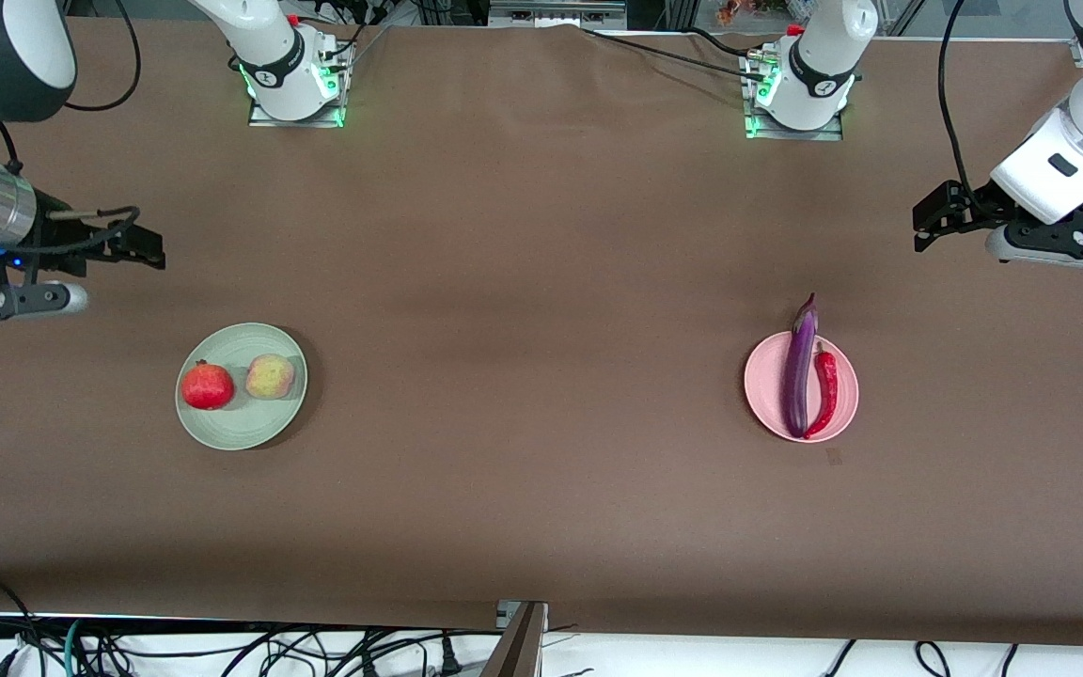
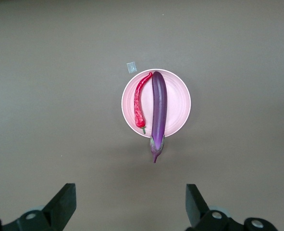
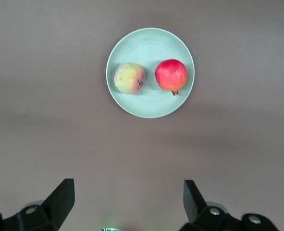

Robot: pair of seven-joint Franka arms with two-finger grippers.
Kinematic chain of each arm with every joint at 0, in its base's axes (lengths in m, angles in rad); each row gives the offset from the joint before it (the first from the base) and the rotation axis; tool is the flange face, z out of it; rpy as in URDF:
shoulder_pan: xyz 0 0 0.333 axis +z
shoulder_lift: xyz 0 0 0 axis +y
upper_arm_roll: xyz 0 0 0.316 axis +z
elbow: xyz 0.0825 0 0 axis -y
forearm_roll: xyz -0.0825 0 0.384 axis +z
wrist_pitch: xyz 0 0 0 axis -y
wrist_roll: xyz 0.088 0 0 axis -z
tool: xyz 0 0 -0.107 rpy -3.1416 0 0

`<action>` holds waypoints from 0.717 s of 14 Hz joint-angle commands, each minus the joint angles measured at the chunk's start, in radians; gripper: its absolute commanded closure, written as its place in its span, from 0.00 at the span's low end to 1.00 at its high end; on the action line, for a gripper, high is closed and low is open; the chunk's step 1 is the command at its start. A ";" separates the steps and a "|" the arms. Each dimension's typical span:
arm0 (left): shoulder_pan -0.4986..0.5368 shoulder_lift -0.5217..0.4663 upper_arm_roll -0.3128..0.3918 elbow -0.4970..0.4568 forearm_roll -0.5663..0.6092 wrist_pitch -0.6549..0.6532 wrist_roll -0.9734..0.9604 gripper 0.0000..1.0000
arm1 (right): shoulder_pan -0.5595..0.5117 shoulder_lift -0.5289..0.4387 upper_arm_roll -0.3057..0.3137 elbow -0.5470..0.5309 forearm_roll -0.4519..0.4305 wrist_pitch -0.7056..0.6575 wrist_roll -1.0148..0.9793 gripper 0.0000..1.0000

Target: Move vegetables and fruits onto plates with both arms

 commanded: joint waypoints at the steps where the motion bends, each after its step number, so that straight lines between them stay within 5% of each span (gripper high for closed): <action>1: 0.000 0.004 0.003 0.016 -0.013 -0.017 -0.005 0.00 | -0.009 -0.104 0.008 -0.086 -0.022 0.016 -0.002 0.00; 5: 0.000 0.004 0.003 0.016 -0.013 -0.017 -0.004 0.00 | -0.057 -0.184 0.009 -0.146 -0.022 0.002 -0.015 0.00; 10: 0.000 0.004 0.003 0.016 -0.013 -0.017 -0.004 0.00 | -0.043 -0.120 0.012 -0.069 -0.024 -0.021 -0.049 0.00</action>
